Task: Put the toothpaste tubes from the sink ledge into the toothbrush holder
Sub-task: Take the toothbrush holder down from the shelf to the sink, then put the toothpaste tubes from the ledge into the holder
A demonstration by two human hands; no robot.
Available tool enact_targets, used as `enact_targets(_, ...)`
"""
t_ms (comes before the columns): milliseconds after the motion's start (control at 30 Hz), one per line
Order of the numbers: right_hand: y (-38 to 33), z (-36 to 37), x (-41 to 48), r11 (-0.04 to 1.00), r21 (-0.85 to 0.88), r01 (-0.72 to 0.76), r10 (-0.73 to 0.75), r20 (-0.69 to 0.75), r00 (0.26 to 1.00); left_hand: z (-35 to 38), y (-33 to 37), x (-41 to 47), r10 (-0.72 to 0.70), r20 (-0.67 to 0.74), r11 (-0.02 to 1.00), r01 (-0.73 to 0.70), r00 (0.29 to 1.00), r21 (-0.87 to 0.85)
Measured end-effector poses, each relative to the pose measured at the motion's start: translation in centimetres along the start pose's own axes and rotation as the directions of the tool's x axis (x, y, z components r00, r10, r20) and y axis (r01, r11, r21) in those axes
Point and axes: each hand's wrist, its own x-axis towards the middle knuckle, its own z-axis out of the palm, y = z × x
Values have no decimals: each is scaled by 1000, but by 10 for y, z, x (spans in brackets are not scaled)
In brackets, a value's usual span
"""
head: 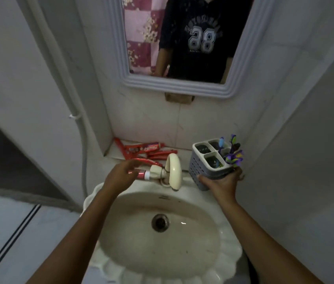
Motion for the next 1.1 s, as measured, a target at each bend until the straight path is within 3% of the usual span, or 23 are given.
enact_targets(167, 22, 22, 6, 998, -31, -52, 51, -18, 999, 34, -40, 6, -20, -22, 945, 26, 1000, 326)
enact_targets(433, 21, 51, 30, 992, 91, -90, 85, 60, 995, 44, -72, 52, 170, 126, 717, -210, 977, 665)
enact_targets(633, 43, 59, 49, 992, -11, -123, 124, 50, 991, 29, -84, 86, 268, 358, 567, -447, 894, 691)
enact_targets(733, 48, 54, 53, 984, -80, -156, 163, 89, 983, 2, -79, 90, 273, 440, 583, -511, 855, 632)
enact_targets(867, 49, 50, 53, 975, -170, -144, 168, 133, 977, -47, -65, 88, 337, 296, 698, -448, 894, 558)
enact_targets(933, 47, 54, 53, 983, -125, -137, 150, 98, 984, -62, -35, 96, 414, 260, 713, -488, 872, 502)
enact_targets(1033, 45, 56, 53, 984, -78, -159, 167, 104, 981, -61, 42, 114, 553, 326, 577, -635, 767, 514)
enact_targets(1100, 49, 53, 52, 976, -157, -151, 174, 144, 974, -45, 92, 127, 621, 366, 443, -696, 693, 565)
